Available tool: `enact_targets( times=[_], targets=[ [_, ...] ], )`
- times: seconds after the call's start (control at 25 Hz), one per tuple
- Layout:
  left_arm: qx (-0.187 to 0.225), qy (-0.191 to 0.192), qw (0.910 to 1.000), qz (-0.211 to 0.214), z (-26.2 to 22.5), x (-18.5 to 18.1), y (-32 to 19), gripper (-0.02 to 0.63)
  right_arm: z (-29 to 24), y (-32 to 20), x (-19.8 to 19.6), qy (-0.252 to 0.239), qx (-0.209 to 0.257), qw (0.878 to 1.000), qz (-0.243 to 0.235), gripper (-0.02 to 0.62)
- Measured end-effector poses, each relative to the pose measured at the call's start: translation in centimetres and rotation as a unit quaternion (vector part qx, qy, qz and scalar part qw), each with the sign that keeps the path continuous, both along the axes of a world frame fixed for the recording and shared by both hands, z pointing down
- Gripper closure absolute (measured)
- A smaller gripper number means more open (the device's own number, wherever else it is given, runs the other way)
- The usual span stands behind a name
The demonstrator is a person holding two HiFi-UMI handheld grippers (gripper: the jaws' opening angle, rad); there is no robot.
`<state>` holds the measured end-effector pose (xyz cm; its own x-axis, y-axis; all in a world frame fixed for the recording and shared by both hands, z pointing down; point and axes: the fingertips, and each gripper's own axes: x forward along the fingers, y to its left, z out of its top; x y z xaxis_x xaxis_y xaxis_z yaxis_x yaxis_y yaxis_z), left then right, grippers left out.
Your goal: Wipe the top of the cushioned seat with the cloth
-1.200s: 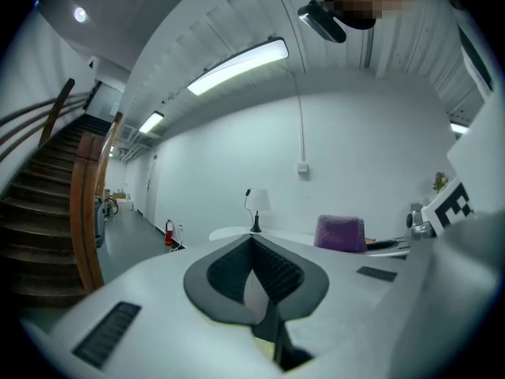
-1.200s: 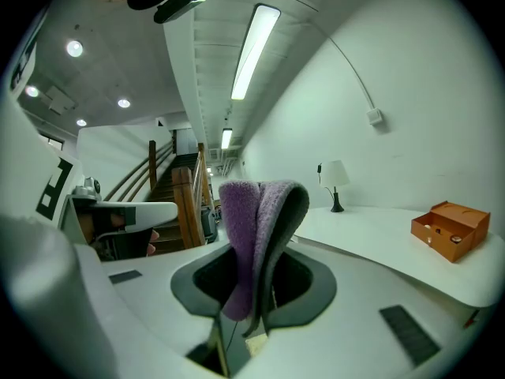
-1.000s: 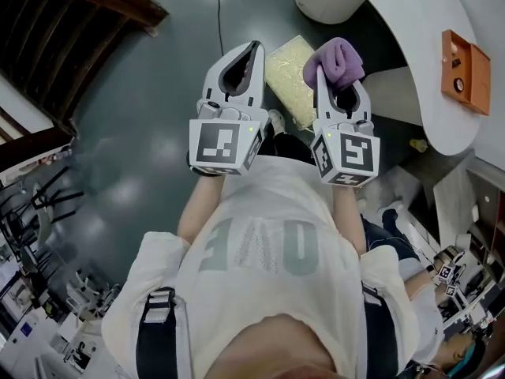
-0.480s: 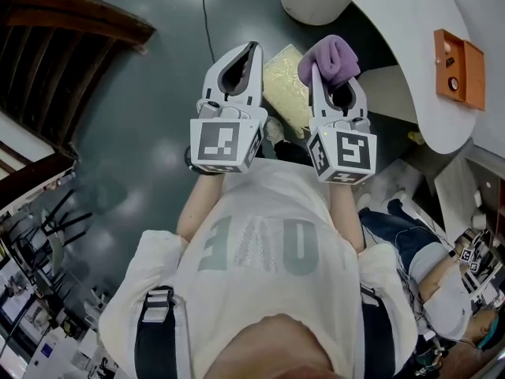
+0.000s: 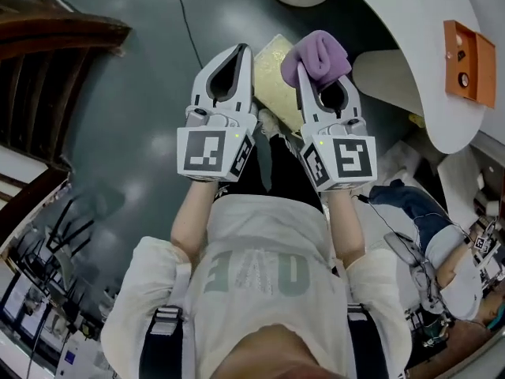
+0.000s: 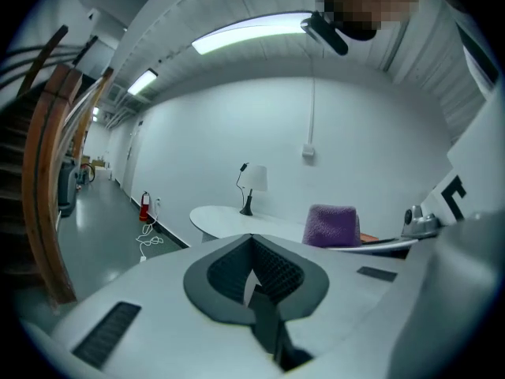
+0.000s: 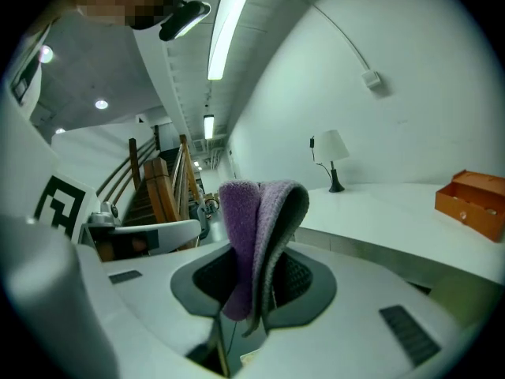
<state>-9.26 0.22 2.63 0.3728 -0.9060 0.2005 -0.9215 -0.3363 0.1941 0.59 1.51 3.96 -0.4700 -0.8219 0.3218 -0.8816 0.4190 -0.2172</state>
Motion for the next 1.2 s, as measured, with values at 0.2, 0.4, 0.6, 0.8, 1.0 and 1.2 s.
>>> enact_targets(
  times=[0.2,0.4,0.6,0.8,1.0,1.2],
  targets=[
    [-0.017,-0.005,0.9998,-0.001,8.7,0.4,-2.1,0.600,8.7,-1.2,0.6,0.011,-0.024,1.000,0.004,0.495],
    [-0.049,-0.031,0.9983,0.001,19.1,-0.4,-3.6,0.600,18.3,-2.5,0.5,0.029,-0.053,0.998,0.011,0.495],
    [-0.087,-0.047,0.9950,0.014,26.3,-0.3,-2.5,0.600,24.6,-1.9,1.0,0.017,-0.089,0.995,0.029,0.495],
    [-0.096,-0.050,0.9937,0.028,28.6,0.6,-2.5,0.600,27.8,-2.0,1.6,0.017,-0.103,0.994,0.038,0.495],
    [-0.081,-0.043,0.9953,0.031,27.7,0.8,-2.9,0.600,28.1,-2.0,1.3,0.007,-0.112,0.993,0.048,0.495],
    [-0.077,-0.045,0.9954,0.036,27.3,0.8,-3.3,0.600,28.9,-2.6,0.6,-0.004,-0.122,0.992,0.041,0.495]
  ],
)
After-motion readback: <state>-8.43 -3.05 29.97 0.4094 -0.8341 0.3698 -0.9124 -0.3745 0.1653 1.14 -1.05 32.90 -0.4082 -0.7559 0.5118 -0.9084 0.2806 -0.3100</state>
